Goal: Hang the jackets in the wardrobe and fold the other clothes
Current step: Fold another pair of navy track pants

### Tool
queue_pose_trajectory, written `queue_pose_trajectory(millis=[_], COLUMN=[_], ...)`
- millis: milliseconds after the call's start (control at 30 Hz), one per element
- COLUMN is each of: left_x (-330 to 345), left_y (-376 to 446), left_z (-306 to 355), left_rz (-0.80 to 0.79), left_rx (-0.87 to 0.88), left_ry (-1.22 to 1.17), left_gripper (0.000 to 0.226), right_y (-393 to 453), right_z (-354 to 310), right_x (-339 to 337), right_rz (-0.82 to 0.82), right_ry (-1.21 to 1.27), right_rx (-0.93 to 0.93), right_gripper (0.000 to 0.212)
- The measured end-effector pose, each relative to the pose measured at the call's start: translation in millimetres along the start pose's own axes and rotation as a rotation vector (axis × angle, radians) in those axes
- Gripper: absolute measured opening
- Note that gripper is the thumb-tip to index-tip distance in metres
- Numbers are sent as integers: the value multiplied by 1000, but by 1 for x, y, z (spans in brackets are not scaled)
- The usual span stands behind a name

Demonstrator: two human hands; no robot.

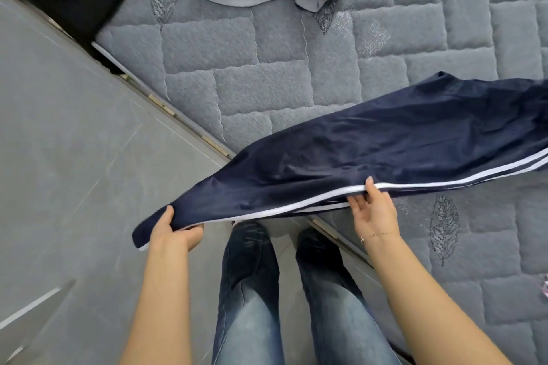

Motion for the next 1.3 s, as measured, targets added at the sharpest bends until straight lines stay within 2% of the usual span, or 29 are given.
queue_pose_trajectory(millis=[100, 167, 233, 333, 367, 433, 500, 600, 667, 700, 800, 833, 967, 1033, 1100, 1200, 1300], left_x=[17, 28, 41, 50, 46, 26, 2, -22, -30, -32, -26, -21, 2, 23, 61, 131, 187], left_y=[-23, -36, -48, -54, -47, -27, -10, 3, 9, 10, 5, 1, -18, -33, -58, -125, -200], left_z=[16, 28, 40, 47, 47, 41, 33, 25, 21, 21, 27, 30, 38, 38, 39, 40, 42], left_rz=[-140, -189, -255, -334, -288, -93, 86, 192, 178, 167, 131, 120, 66, -31, -217, -602, -1024], left_rx=[77, 149, 250, 338, 329, 233, 111, 19, -22, -28, 40, 79, 183, 196, 237, 332, 337], left_ry=[82, 92, 90, 117, 138, 167, 178, 251, 254, 249, 255, 269, 272, 256, 247, 160, 54], left_gripper=[9, 13, 22, 24, 21, 13, 13, 29, 18, 13, 15, 15, 8, 9, 14, 17, 26], right_y=[-8, -8, -2, 13, 17, 19, 21, 19, 16, 15, 15, 14, 7, 2, -3, -10, -24], right_z=[-31, -48, -51, -26, -12, 12, 22, 17, 17, 17, 20, 24, 40, 46, 42, 22, -4], right_x=[26, 36, 37, 21, 14, 2, -11, -20, -26, -30, -44, -49, -57, -47, -28, -1, 24], right_rz=[-149, -183, -161, -41, -4, 52, 107, 198, 239, 256, 313, 327, 343, 299, 232, 122, 2], right_ry=[81, 105, 80, -79, -113, -195, -371, -646, -709, -714, -626, -543, -160, 72, 313, 500, 607], right_rx=[-67, -103, -87, 42, 107, 204, 169, 58, 57, 58, 59, 71, 187, 243, 266, 236, 203], right_gripper=[15, 16, 12, 7, 6, 10, 8, 32, 29, 27, 17, 10, 7, 10, 11, 8, 8])
Point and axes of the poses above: each hand's wrist, its own y-axis towards the middle knuckle, its own x-axis out of the palm, z = x × y, the point moved 8 cm from there along y, towards the middle knuckle
